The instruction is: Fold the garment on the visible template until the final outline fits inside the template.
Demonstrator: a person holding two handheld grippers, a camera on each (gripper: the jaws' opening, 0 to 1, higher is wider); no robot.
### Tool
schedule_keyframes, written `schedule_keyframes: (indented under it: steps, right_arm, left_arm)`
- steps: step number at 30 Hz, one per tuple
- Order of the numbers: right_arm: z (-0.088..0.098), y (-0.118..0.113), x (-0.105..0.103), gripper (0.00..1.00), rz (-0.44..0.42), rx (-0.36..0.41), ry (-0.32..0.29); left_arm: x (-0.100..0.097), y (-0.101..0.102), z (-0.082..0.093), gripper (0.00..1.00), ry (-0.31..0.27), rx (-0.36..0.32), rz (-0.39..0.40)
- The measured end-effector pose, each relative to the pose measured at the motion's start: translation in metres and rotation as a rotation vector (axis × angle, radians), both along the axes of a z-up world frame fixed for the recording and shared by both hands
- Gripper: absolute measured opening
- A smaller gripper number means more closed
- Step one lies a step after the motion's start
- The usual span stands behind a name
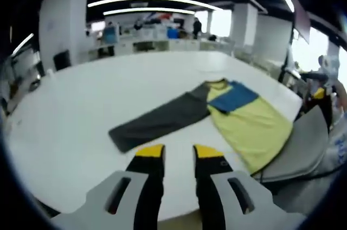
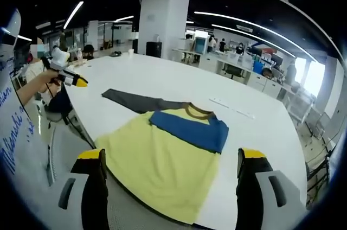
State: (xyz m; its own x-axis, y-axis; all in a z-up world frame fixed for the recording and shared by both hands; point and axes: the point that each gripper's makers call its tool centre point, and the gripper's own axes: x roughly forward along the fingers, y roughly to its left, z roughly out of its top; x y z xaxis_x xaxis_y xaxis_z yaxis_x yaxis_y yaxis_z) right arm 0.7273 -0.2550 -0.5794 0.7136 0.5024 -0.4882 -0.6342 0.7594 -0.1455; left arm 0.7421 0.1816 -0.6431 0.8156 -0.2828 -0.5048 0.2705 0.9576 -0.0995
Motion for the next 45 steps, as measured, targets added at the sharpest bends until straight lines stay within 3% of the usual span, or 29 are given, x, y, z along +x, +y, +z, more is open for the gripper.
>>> schedule_keyframes:
  steps: [4, 26, 36, 45]
  right_arm:
    - [-0.001, -0.001, 0.001, 1.0, -0.004, 0.003, 0.003]
    - [-0.006, -0.005, 0.005, 1.0, -0.014, -0.001, 0.016]
    - [-0.015, -0.007, 0.002, 1.0, -0.018, -0.006, 0.038]
    - [-0.015, -0.012, -0.001, 0.99, -0.044, 0.004, 0.038]
  left_arm:
    - [0.008, 0.011, -0.003, 0.09, -0.007, -0.009, 0.034]
    - [0.053, 0.04, -0.033, 0.0, 0.028, -0.129, 0.148]
    - [0.066, 0.051, -0.047, 0.0, 0.053, -0.11, 0.179]
    - [0.085, 0.073, -0.048, 0.0, 0.047, -0.095, 0.247]
